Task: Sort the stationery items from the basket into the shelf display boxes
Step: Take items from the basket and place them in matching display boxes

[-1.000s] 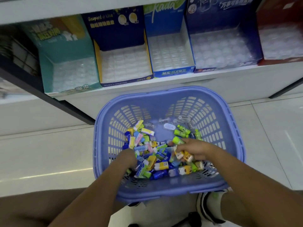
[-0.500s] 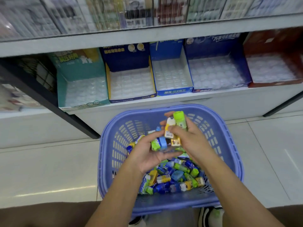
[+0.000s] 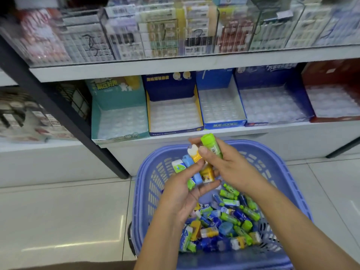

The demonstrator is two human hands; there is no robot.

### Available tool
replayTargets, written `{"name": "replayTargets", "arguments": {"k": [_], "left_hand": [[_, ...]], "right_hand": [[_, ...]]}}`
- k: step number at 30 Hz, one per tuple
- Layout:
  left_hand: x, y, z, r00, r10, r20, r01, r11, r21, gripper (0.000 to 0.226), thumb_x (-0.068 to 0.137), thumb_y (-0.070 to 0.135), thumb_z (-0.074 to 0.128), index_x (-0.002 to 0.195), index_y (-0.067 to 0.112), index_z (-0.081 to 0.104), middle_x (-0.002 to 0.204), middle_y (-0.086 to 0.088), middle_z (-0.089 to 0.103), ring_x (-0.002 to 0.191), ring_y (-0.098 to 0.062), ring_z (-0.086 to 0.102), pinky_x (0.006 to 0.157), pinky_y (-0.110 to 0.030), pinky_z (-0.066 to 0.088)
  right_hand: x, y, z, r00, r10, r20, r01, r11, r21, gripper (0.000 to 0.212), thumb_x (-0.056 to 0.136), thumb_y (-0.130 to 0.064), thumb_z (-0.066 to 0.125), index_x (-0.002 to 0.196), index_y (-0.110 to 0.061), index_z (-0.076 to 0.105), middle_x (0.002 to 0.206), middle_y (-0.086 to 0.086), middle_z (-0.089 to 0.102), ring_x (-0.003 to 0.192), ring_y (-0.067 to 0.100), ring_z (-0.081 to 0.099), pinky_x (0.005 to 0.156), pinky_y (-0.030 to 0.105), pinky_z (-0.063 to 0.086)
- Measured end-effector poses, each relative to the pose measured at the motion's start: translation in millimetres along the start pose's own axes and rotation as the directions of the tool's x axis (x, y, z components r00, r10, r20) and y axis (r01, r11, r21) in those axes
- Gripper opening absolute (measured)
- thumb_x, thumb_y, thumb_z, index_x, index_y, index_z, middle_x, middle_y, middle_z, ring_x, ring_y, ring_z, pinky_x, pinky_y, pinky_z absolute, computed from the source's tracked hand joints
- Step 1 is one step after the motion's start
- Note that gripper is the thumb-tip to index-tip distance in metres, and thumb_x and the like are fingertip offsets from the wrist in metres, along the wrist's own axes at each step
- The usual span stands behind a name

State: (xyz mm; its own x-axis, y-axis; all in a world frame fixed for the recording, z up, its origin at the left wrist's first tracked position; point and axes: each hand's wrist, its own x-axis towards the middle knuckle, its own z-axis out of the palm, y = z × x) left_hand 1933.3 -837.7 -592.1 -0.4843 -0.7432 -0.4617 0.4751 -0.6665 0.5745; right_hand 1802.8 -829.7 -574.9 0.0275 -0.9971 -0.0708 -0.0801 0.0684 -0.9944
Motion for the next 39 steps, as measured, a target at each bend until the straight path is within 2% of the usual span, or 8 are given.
{"name": "replayTargets", "arguments": {"k": [5,10,14,20,22,25,29,39], "left_hand": [[8.9,5.3,3.0,0.999,0.029,-0.027,-0.028,0.999,0.046,0.042,0.068,0.017,0.071,0.106,0.001,0.065,0.101,-0.018,0.072,0.085,-0.031,0.072,0.061,-0.033,0.058],[25.1,10.3,18.5,0.998,0.059,0.012,-0.060,0.990,0.131,0.028,0.075,0.014,0.066,0.101,0.001,0.065,0.098,-0.017,0.073,0.084,-0.029,0.072,0.060,-0.033,0.059],[43.8,15.0,38.1,0.997,0.065,0.042,-0.073,0.975,0.209,0.017,0.090,0.005,0.053,0.104,0.002,0.062,0.096,-0.017,0.073,0.081,-0.028,0.072,0.060,-0.034,0.059],[82.2,21.4,69.3,0.994,0.101,0.036,-0.107,0.932,0.345,0.013,0.090,0.004,0.054,0.100,0.000,0.061,0.093,-0.016,0.073,0.079,-0.028,0.071,0.062,-0.036,0.061],[93.5,21.9,77.2,0.993,0.103,0.049,-0.114,0.922,0.369,0.010,0.089,0.004,0.056,0.098,0.002,0.061,0.093,-0.015,0.074,0.081,-0.028,0.072,0.062,-0.035,0.060],[106.5,21.5,85.2,0.994,0.098,0.057,-0.113,0.919,0.377,0.012,0.089,0.005,0.058,0.100,0.003,0.060,0.094,-0.015,0.074,0.085,-0.029,0.072,0.063,-0.035,0.060],[118.6,17.9,90.0,0.995,0.088,0.037,-0.095,0.926,0.366,0.020,0.088,0.006,0.058,0.108,0.001,0.058,0.094,-0.016,0.074,0.085,-0.029,0.072,0.063,-0.036,0.060],[128.5,13.8,78.5,0.997,0.049,0.063,-0.070,0.918,0.390,0.016,0.088,0.006,0.061,0.104,0.005,0.062,0.099,-0.015,0.073,0.089,-0.030,0.071,0.065,-0.035,0.060]], "right_hand": [[13.0,1.6,-24.6,0.901,0.004,-0.435,0.039,0.995,0.090,0.009,0.091,-0.030,0.058,0.097,-0.024,0.059,0.061,-0.014,0.055,0.054,0.003,0.048,0.049,0.016,0.041],[29.7,-6.1,-81.2,0.883,0.227,-0.411,-0.035,0.905,0.425,0.021,0.094,-0.024,0.037,0.075,-0.015,0.042,0.062,0.005,0.045,0.041,0.011,0.024,0.045,0.024,0.026],[39.0,-7.5,-132.6,0.843,0.053,-0.535,-0.051,0.999,0.018,0.010,0.088,-0.018,0.062,0.095,-0.011,0.061,0.075,0.003,0.059,0.047,0.008,0.045,0.051,0.020,0.039],[80.8,-3.0,-211.0,0.744,-0.169,-0.646,-0.161,0.894,-0.419,0.032,0.070,-0.004,0.079,0.097,-0.004,0.062,0.082,0.005,0.067,0.074,0.013,0.060,0.072,0.024,0.048],[97.4,-1.7,-231.5,0.753,-0.188,-0.630,-0.148,0.885,-0.441,0.027,0.073,-0.003,0.075,0.097,-0.001,0.064,0.079,-0.002,0.069,0.075,0.007,0.062,0.075,0.019,0.050],[120.9,-0.5,-237.9,0.783,-0.260,-0.565,-0.106,0.839,-0.534,0.018,0.078,-0.001,0.069,0.096,-0.001,0.067,0.098,0.014,0.070,0.091,0.021,0.063,0.085,0.021,0.050],[154.4,1.2,-214.0,0.856,-0.292,-0.428,0.028,0.851,-0.525,0.011,0.080,0.001,0.060,0.072,-0.003,0.066,0.083,0.017,0.070,0.084,0.027,0.067,0.088,0.041,0.052],[189.0,24.8,-203.7,0.913,-0.339,-0.226,0.039,0.624,-0.780,0.015,0.081,-0.005,0.061,0.093,0.001,0.066,0.091,0.016,0.069,0.086,0.029,0.065,0.079,0.035,0.048]]}}
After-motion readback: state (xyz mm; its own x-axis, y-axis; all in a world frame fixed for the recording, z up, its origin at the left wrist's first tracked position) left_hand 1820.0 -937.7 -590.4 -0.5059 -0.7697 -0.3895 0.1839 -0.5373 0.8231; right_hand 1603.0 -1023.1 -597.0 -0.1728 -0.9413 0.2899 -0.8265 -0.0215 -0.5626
